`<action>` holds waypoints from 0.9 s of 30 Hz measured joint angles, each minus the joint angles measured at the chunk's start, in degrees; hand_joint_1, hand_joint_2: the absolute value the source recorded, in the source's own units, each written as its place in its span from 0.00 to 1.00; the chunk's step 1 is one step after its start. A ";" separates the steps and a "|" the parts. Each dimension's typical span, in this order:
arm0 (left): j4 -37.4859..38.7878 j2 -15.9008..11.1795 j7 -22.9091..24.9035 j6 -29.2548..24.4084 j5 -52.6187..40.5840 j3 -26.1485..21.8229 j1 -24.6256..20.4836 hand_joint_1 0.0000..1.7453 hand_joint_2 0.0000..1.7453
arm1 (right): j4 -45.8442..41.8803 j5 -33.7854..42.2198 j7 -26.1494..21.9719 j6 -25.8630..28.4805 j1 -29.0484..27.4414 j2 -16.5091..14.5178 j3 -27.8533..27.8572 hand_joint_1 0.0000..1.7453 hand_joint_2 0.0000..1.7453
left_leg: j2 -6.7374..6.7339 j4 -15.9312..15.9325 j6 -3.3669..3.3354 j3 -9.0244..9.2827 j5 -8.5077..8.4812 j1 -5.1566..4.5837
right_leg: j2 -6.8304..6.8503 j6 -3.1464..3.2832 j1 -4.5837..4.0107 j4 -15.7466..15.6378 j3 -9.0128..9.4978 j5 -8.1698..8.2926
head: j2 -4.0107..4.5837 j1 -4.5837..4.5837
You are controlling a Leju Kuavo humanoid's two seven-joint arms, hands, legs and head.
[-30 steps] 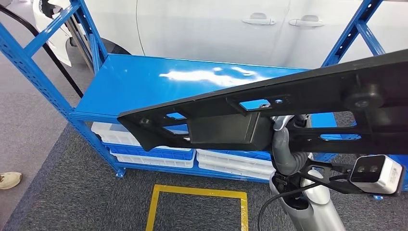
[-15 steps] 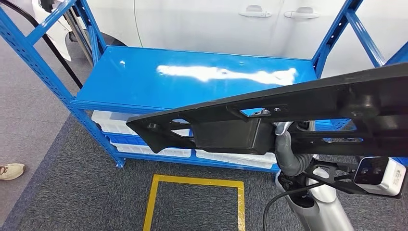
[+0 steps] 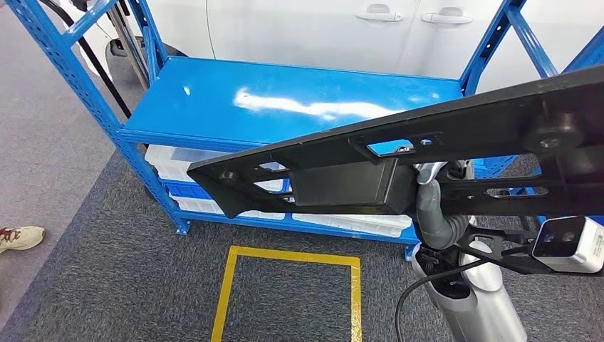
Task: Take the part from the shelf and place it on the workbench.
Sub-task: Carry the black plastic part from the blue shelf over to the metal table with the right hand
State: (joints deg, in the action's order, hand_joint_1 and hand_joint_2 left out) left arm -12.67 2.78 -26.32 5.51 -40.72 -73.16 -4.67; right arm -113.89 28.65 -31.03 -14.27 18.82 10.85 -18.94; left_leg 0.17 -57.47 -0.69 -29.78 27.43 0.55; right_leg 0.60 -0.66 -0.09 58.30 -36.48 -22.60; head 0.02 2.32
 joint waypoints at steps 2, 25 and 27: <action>-0.07 0.00 -0.01 0.07 -0.09 0.00 -0.02 0.00 0.00 | -0.26 -0.48 -0.35 -0.19 -0.76 -0.03 0.33 1.00 1.00 | -0.24 0.29 -0.82 -1.09 -1.20 0.33 | -0.29 -0.65 0.17 3.82 -1.41 -4.08 | 0.00 -0.01; -0.42 -0.42 -1.20 0.32 -1.27 0.04 0.27 0.00 0.00 | 0.36 -8.47 -7.77 -2.23 -8.52 -2.67 2.74 1.00 1.00 | -0.16 -6.32 2.29 -3.62 -0.49 0.45 | 0.01 1.45 0.33 -1.26 3.27 -2.18 | 0.00 -0.01; -0.44 -0.51 -1.19 0.13 -1.24 0.03 0.22 0.00 0.00 | 0.46 -9.20 -7.69 -2.47 -8.56 -2.79 2.90 1.00 1.00 | -0.09 -1.05 1.63 -0.46 0.23 0.22 | 0.15 0.93 0.22 -0.45 2.51 -1.89 | 0.00 -0.01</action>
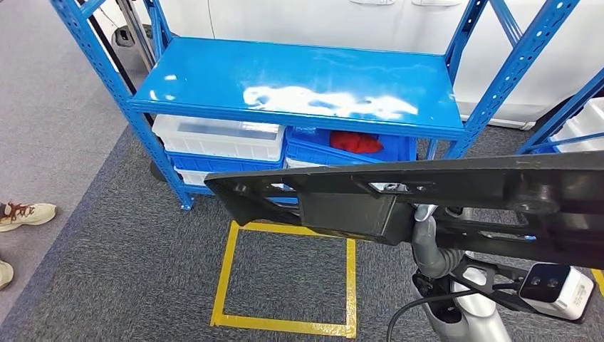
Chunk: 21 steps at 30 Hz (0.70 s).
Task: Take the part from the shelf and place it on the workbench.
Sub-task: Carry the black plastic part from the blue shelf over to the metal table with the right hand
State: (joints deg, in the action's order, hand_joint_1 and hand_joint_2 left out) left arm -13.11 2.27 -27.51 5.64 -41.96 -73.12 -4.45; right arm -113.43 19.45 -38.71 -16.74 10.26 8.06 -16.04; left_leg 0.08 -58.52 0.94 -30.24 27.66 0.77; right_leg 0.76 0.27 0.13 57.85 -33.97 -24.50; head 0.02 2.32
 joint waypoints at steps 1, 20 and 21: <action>-0.01 -0.06 0.02 -0.10 0.02 -0.01 0.02 0.00 0.00 | 0.05 -0.62 0.05 -0.29 -0.01 -0.01 0.04 1.00 1.00 | 0.10 0.61 -0.42 0.16 0.25 -0.15 | 0.12 -0.30 -0.04 0.14 -0.16 0.17 | 0.00 0.00; -0.20 -0.84 0.87 -0.47 1.45 -1.20 0.32 0.00 0.00 | 0.66 -6.87 1.46 -4.19 -0.01 1.89 0.61 1.00 1.00 | 4.08 -1.37 -0.11 -5.30 -2.43 0.04 | -1.63 0.43 0.33 -1.77 3.50 -1.61 | 0.00 0.01; -0.22 -0.94 0.93 -0.77 1.59 -1.37 0.22 0.00 0.00 | 0.66 -6.45 2.37 -4.33 0.55 1.96 0.60 1.00 1.00 | 2.69 -4.30 0.04 -6.65 -0.66 -0.01 | -0.87 0.58 0.43 -2.03 3.50 -1.40 | 0.00 0.01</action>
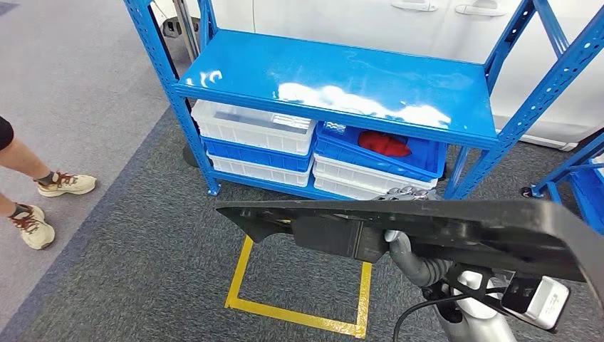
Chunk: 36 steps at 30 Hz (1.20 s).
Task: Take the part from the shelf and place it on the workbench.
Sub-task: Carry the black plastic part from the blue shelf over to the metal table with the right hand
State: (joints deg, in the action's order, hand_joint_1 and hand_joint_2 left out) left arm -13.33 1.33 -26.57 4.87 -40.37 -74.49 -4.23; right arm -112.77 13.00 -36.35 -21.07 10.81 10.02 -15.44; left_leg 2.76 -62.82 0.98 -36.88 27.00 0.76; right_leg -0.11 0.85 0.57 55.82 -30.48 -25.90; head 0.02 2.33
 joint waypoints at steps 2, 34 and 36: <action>-0.02 -0.20 0.20 -0.49 0.19 -0.20 -0.26 0.00 0.00 | -0.01 1.38 2.54 -0.03 1.80 0.06 -0.02 1.00 1.00 | -1.68 -7.78 0.49 -3.45 3.82 0.05 | 1.39 0.19 -0.13 0.10 -0.33 0.08 | 0.00 0.00; -0.03 -0.34 -0.69 -2.74 -2.71 0.02 -0.80 0.00 0.00 | 3.71 -2.80 -0.99 5.48 2.33 -2.64 -17.44 1.00 1.00 | -2.11 -10.60 0.90 -5.49 3.89 0.24 | 2.16 0.14 -0.14 0.23 -0.67 0.11 | 0.00 0.05; -0.03 -0.36 -0.57 -2.67 -2.78 0.03 -0.62 0.00 0.00 | 3.90 -2.87 -0.84 5.34 2.12 -2.94 -17.88 1.00 1.00 | -2.74 -7.76 1.21 -3.55 1.84 0.50 | 3.75 -0.07 -0.12 0.63 -0.74 -0.19 | 0.00 0.05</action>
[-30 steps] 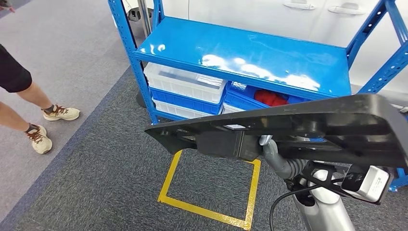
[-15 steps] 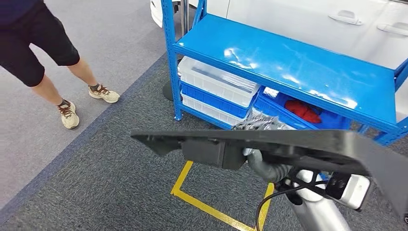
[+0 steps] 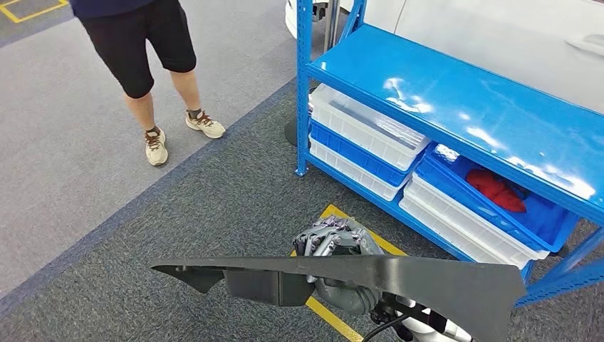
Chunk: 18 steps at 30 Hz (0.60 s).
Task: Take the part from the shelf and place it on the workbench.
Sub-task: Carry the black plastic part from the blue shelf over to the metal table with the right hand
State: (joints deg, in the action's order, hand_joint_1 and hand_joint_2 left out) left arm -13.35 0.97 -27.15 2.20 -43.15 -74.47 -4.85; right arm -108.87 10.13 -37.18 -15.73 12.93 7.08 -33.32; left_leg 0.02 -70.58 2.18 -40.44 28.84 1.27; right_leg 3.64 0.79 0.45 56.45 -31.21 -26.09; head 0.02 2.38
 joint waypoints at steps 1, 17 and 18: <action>0.00 -0.03 0.16 0.02 -0.04 0.01 0.03 0.00 0.00 | 0.08 -0.06 0.12 -0.25 -0.01 -0.21 -0.15 1.00 1.00 | -0.95 4.24 0.06 2.41 -1.61 0.07 | 0.72 -0.22 -0.01 0.35 0.00 -0.25 | 0.00 0.00; 0.07 0.40 1.24 1.14 -2.02 1.07 -0.30 0.00 0.00 | 1.49 -1.56 1.36 -0.66 1.03 -1.14 -2.32 1.00 1.00 | 4.83 12.06 -3.45 4.94 -5.63 -0.55 | -5.85 -1.35 -0.14 8.28 -2.61 -3.66 | 0.00 -0.02; 0.13 0.63 1.40 1.19 -2.07 1.25 -0.36 0.00 0.00 | 1.38 -1.50 1.35 -0.67 0.92 -0.86 -2.28 1.00 1.00 | 5.50 12.04 -3.27 4.84 -5.79 -0.55 | -7.11 -0.89 -0.21 4.73 -1.00 -2.35 | 0.00 -0.03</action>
State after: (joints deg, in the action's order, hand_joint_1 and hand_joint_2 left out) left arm -13.22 1.60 -25.75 3.38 -45.22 -73.22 -5.21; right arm -107.50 8.63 -35.83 -16.39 13.85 6.21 -35.60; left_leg 5.53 -58.54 -1.08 -35.60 23.06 0.72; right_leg -3.47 -0.10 0.23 61.18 -32.21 -28.44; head 0.02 2.36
